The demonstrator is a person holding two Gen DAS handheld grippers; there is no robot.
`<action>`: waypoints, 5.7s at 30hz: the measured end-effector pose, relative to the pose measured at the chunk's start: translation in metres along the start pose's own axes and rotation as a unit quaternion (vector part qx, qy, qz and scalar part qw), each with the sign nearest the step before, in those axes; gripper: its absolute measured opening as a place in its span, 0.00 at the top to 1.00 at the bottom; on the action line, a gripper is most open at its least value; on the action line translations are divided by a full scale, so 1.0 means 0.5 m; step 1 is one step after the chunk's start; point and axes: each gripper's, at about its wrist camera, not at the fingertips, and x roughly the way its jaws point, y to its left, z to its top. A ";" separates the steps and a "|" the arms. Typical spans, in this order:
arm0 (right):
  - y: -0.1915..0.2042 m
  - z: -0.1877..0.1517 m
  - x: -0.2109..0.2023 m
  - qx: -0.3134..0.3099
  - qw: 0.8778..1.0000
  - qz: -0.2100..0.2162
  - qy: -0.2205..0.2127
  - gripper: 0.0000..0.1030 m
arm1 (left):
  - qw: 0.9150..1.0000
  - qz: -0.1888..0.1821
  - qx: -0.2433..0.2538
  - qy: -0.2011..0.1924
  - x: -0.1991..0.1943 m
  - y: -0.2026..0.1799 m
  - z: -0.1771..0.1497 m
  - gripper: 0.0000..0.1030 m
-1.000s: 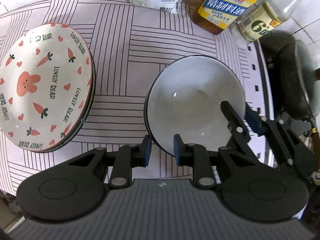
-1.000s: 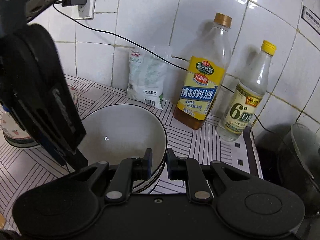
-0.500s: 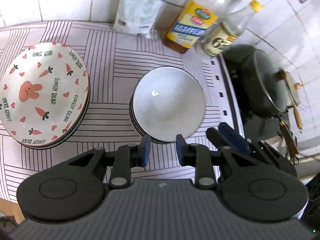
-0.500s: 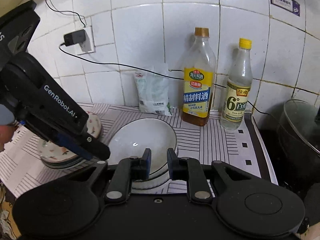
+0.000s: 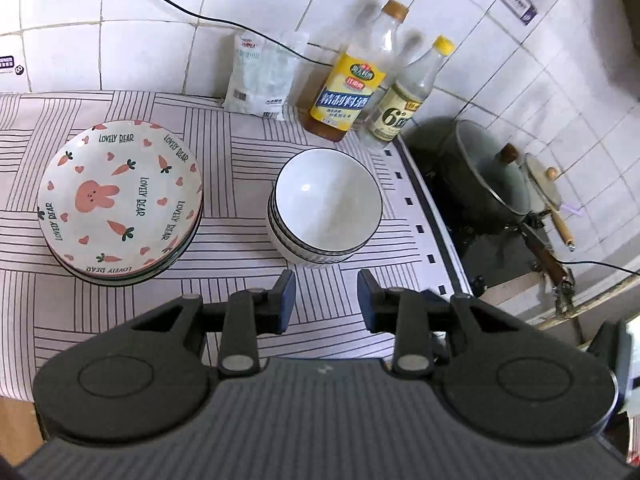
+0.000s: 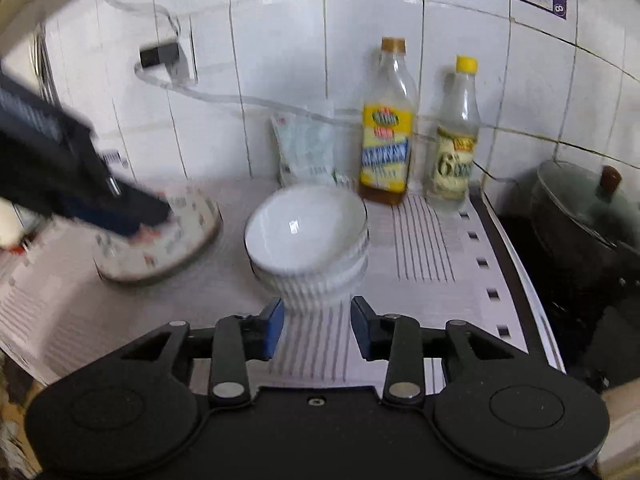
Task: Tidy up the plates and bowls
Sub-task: 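Close both grippers on the rim of the three-bowl stack, then carry the bowl stack over and lower it onto the pink rabbit plate, then open both grippers and withdraw from the bowls on the plates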
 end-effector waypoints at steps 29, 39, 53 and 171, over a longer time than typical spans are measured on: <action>-0.031 -0.035 0.286 -0.012 0.998 0.053 -0.018 0.08 | 0.991 -0.036 -0.124 0.027 0.308 0.140 0.022 0.36; -0.050 -0.011 0.340 -0.062 0.993 0.097 -0.018 0.05 | 0.987 -0.043 -0.150 0.040 0.361 0.162 0.035 0.65; -0.040 -0.002 0.351 -0.105 0.990 0.093 -0.023 0.01 | 0.993 -0.033 -0.103 0.040 0.365 0.149 0.045 0.65; 0.309 0.150 0.015 -0.067 0.993 0.089 -0.044 0.01 | 0.978 0.198 -0.011 -0.065 -0.221 0.278 -0.005 0.42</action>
